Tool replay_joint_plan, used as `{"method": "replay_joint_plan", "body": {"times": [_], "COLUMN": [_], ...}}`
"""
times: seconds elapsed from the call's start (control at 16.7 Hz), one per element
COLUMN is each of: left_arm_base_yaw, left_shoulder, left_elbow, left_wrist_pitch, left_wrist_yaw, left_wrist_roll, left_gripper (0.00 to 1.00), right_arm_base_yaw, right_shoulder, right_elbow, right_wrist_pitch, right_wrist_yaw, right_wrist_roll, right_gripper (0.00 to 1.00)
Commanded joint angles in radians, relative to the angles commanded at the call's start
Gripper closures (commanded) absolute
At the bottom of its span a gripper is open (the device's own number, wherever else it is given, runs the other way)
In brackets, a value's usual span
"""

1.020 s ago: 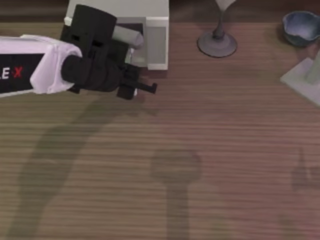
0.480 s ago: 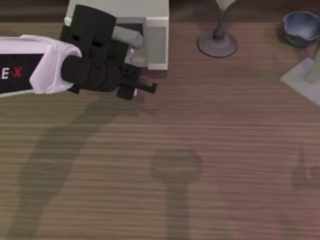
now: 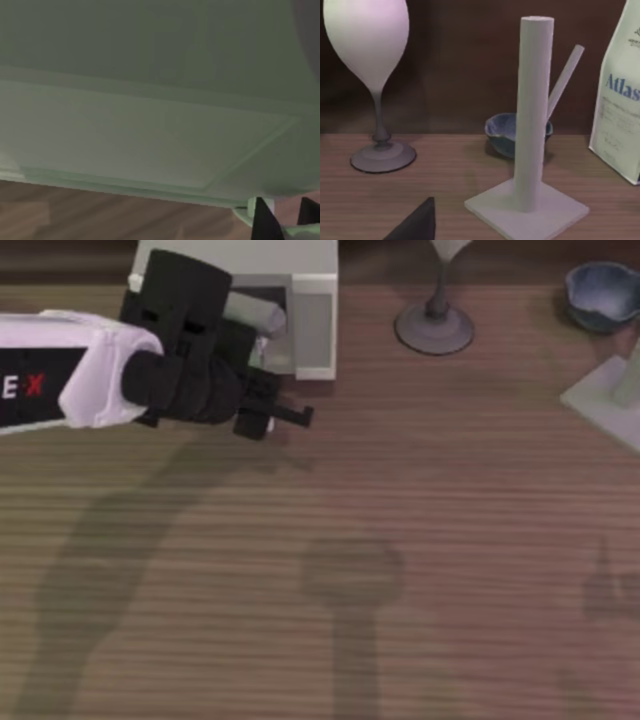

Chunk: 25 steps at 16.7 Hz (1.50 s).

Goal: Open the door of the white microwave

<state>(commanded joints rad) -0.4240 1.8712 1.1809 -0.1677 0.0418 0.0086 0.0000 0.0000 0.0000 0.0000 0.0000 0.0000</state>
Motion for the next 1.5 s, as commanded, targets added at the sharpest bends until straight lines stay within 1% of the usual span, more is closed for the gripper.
{"method": "replay_joint_plan", "body": {"times": [0.18, 0.6, 1.5], "left_arm_base_yaw": [-0.006, 0.034, 0.034], "left_shoulder": [0.001, -0.034, -0.034], "left_elbow": [-0.001, -0.044, -0.044], "left_wrist_pitch": [-0.001, 0.003, 0.003], "left_wrist_yaw": [0.010, 0.073, 0.073], "left_wrist_roll": [-0.002, 0.085, 0.086], "left_gripper": [1.00, 1.00, 1.00], "right_arm_base_yaw": [0.000, 0.000, 0.000], "right_shoulder": [0.000, 0.000, 0.000], "right_elbow": [0.000, 0.000, 0.000], "right_wrist_pitch": [0.000, 0.000, 0.000], "right_wrist_yaw": [0.000, 0.000, 0.000], "right_wrist_roll": [0.000, 0.000, 0.000], "right_gripper": [0.00, 0.00, 0.00]}}
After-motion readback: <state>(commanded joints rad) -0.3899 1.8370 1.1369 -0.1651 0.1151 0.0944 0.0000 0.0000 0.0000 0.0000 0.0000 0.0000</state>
